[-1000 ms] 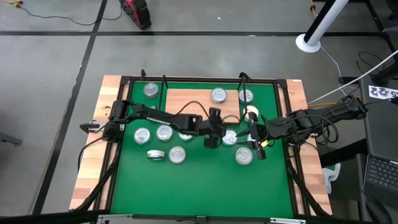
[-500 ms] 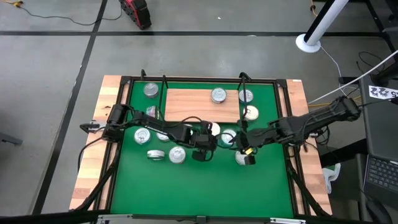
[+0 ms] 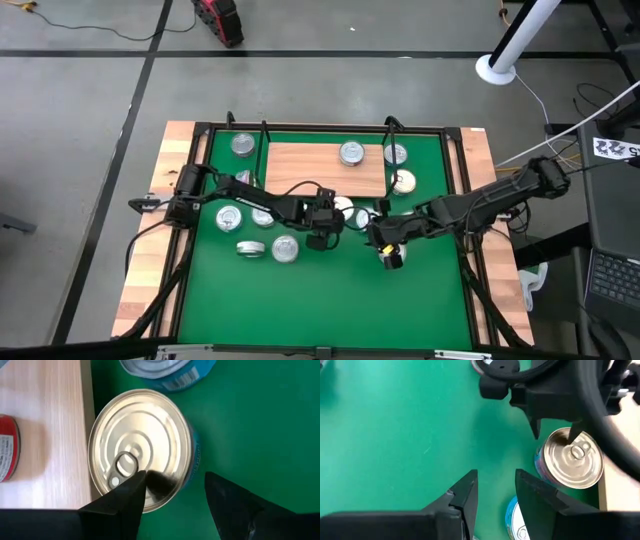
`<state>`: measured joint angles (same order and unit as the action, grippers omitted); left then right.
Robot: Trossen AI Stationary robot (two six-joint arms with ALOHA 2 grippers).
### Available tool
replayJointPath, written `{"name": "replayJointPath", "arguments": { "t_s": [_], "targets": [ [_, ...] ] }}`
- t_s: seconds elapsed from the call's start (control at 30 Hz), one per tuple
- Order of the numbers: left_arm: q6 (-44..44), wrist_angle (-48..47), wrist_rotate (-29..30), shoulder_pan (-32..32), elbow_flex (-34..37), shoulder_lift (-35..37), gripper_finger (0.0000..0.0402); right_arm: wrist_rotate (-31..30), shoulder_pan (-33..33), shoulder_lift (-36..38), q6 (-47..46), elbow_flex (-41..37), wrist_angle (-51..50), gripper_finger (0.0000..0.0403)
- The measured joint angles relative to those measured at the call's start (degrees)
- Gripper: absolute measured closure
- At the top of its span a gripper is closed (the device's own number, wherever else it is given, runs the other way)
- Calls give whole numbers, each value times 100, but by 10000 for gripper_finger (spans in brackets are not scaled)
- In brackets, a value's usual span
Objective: Stack canned seafood by type on shelf
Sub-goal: Put the blue pink tuna can on the shelf
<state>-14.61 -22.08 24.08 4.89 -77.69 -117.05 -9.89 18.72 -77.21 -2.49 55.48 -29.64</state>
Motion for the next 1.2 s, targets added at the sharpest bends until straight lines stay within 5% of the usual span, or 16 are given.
{"name": "replayJointPath", "arguments": {
  "t_s": [0.2, 0.8, 1.2],
  "targets": [
    [-344, 411, 156, 36, 234, 13, 215, -22, 0, 0, 1, 0, 48, 271],
    [-793, 511, 277, 171, 232, 11, 386, -44, 0, 0, 5, 0, 45, 268],
    [-572, 450, 255, 221, 163, 1, 399, -501, -2, -256, 71, 2, 122, 134]
  ]
}}
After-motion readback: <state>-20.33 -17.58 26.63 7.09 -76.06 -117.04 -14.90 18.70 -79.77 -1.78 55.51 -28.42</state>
